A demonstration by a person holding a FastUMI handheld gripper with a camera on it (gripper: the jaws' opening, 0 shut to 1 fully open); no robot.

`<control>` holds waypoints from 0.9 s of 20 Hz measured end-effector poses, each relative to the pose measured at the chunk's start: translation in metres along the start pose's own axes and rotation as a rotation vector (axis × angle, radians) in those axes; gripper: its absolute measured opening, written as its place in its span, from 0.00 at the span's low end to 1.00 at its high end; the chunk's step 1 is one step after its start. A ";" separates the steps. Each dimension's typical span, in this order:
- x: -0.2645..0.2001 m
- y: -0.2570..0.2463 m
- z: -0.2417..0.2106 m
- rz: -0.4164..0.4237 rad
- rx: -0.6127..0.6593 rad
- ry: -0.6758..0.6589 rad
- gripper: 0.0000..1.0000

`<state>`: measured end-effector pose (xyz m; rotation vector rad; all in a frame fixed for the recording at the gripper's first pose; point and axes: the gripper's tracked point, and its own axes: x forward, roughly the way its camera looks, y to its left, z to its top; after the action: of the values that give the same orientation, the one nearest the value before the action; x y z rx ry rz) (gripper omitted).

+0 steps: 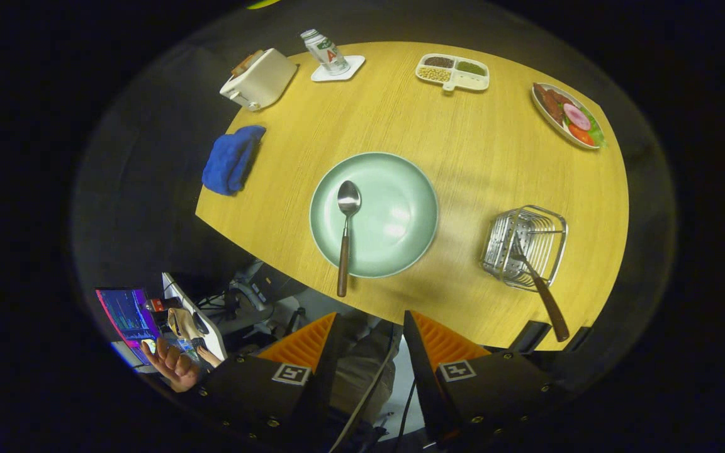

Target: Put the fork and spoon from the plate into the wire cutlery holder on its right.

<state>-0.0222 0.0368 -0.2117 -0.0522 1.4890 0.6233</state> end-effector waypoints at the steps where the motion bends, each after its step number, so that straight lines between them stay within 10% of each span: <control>1: 0.008 0.006 -0.002 0.003 -0.008 0.010 0.60; 18: 0.136 0.034 -0.006 -0.010 0.063 0.147 0.60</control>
<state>-0.0478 0.1113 -0.3283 -0.0577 1.6487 0.5738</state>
